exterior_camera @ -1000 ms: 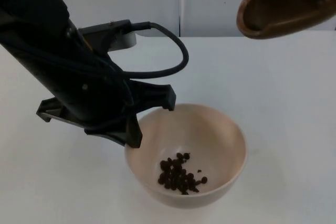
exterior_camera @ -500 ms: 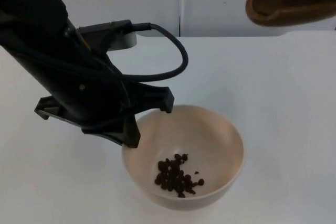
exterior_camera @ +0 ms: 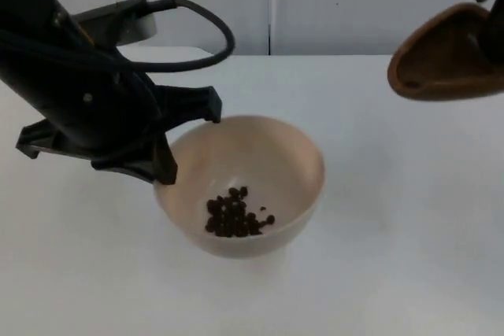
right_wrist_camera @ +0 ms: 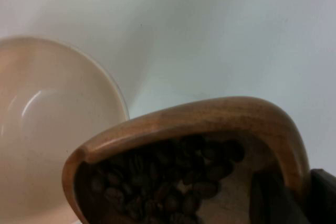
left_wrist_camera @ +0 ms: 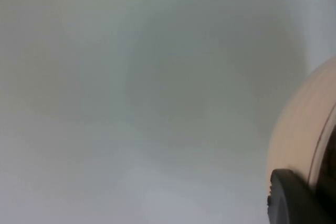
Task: Pick up the bowl with the left hand and pour the coffee beans from the cup into the bowl with the right hand.
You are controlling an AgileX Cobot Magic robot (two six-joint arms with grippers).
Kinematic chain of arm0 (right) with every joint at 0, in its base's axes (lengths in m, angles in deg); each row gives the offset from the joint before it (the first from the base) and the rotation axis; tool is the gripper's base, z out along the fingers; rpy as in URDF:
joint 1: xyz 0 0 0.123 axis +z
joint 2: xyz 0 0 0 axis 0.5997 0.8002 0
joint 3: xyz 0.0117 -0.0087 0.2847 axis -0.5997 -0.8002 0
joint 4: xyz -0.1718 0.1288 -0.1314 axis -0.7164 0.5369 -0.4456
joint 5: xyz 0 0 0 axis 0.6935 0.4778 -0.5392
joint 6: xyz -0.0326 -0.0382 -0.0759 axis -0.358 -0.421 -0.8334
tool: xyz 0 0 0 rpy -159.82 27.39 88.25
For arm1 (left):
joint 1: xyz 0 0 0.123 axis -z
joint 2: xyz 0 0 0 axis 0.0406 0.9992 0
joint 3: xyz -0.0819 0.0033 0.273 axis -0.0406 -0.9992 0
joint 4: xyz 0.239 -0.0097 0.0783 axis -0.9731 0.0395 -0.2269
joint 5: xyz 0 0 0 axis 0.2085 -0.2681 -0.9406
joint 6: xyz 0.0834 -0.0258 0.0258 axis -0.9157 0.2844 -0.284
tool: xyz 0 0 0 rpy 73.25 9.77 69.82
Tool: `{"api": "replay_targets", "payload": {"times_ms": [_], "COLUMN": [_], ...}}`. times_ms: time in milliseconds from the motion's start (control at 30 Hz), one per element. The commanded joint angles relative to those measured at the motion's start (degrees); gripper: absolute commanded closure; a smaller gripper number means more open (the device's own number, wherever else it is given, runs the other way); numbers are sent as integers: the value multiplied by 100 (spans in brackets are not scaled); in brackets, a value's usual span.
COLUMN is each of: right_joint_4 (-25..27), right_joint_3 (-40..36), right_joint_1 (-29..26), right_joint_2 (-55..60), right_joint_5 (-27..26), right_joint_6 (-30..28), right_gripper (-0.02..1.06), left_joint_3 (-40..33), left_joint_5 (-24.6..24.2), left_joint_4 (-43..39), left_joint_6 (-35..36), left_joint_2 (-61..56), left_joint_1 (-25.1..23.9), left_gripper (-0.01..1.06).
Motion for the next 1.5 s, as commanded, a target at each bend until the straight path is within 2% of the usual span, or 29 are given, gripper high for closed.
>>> {"api": "replay_targets", "payload": {"times_ms": [0, 200, 533, 1000, 1100, 1200, 1467], "right_joint_4": [53, 295, 324, 324, 475, 545, 546], "right_joint_3": [-349, -948, -1022, -1022, -1022, -1251, -1634], "right_joint_1": [-121, -457, -490, -490, -490, -490, -490], "right_joint_2": [-32, 133, 877, 1903, 2004, 2027, 2031], "right_joint_5": [-495, -1147, -1671, -2346, -2419, -2792, -3231], "right_joint_6": [73, 119, 325, 676, 745, 824, 824], "right_gripper": [105, 105, 105, 105, 105, 105, 105], "left_joint_3": [-20, -20, -20, -152, -166, -166, -179], "left_joint_5": [95, 156, 293, 612, 642, 681, 841], "left_joint_4": [-31, -108, -215, -515, -475, -475, -475], "left_joint_6": [50, -2, -374, -398, -398, -398, -398], "left_joint_2": [-45, -45, -45, 396, 562, 798, 870], "left_joint_1": [-237, -665, -676, -676, -676, -676, -676], "left_gripper": [105, 105, 105, 105, 105, 105, 105]}}
